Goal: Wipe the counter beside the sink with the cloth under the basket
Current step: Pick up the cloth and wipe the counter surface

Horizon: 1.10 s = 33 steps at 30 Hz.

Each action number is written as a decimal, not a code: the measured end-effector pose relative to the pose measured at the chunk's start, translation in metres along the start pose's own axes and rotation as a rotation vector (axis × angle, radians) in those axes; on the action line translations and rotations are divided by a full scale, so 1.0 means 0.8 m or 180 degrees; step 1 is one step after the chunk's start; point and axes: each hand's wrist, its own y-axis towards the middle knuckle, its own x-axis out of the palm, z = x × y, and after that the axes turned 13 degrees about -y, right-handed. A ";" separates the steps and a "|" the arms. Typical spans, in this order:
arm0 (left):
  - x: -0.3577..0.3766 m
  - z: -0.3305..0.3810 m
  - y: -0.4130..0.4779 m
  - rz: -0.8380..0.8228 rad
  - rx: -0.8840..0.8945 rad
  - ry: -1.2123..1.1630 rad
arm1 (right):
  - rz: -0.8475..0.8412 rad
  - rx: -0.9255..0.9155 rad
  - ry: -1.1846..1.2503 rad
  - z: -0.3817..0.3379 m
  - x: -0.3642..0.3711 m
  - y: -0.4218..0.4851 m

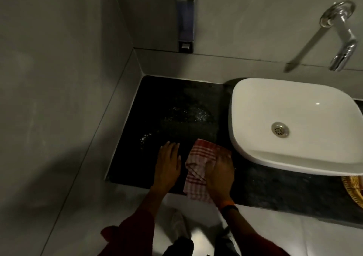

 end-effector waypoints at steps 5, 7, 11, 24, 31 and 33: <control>0.018 -0.037 0.012 -0.0497 -0.0014 0.0645 | -0.0843 0.0076 -0.1048 -0.010 0.079 0.002; 0.026 -0.046 0.014 -0.0499 -0.0007 0.0578 | -0.0645 -0.0055 -0.1200 -0.002 0.091 0.023; 0.038 -0.059 0.019 -0.0518 -0.0017 0.0581 | -0.0456 -0.0254 -0.1361 -0.012 0.102 0.096; 0.046 -0.061 0.019 -0.0388 0.0074 0.0497 | -0.0576 -0.2271 -0.1223 -0.156 0.151 0.265; 0.044 -0.062 0.015 -0.0147 0.0142 0.0202 | -0.0734 -0.2884 -0.1248 -0.182 0.156 0.260; 0.036 -0.056 0.012 0.0042 0.0107 -0.0163 | -0.0700 -0.2671 -0.1003 -0.176 0.138 0.243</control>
